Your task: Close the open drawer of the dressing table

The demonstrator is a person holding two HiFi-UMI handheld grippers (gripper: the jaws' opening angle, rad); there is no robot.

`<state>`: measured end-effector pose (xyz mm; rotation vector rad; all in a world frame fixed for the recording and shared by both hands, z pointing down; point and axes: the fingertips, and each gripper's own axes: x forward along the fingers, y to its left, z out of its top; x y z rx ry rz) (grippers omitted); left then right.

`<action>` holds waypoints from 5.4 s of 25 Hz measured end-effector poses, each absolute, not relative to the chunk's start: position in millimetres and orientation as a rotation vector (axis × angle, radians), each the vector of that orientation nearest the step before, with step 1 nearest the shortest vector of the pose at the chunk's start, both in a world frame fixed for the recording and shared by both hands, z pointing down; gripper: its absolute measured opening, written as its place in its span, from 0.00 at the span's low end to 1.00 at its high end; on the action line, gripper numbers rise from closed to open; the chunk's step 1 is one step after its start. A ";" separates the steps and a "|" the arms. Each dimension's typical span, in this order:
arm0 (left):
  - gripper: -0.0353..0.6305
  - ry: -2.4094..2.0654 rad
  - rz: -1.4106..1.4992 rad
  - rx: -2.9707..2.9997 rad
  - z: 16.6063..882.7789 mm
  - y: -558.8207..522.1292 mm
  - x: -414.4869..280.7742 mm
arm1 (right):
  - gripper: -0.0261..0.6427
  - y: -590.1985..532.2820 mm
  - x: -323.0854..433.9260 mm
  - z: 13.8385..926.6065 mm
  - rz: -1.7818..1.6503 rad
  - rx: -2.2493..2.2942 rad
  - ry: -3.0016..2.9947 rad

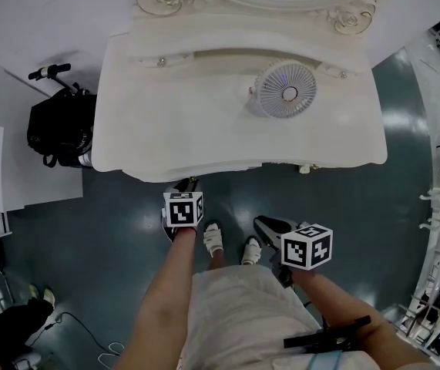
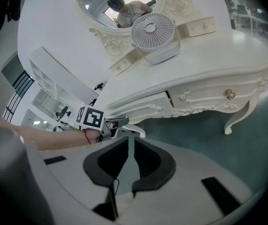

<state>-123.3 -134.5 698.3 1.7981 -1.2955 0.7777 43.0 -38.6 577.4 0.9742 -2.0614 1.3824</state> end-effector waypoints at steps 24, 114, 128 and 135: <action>0.24 -1.304 0.832 1.822 697.8 -164.9 -125.2 | 0.11 -38.0 59.6 582.4 1.420 1.031 -2.028; 0.07 -0.925 0.563 2.121 508.9 56.6 142.2 | 0.08 59.7 201.1 504.7 1.455 1.135 -2.232; 0.07 -0.929 0.563 2.115 507.7 56.9 142.5 | 0.06 64.9 194.9 505.1 1.448 1.064 -2.248; 0.07 -0.937 0.563 2.103 509.6 60.5 137.2 | 0.06 66.6 194.3 505.8 1.439 1.074 -2.237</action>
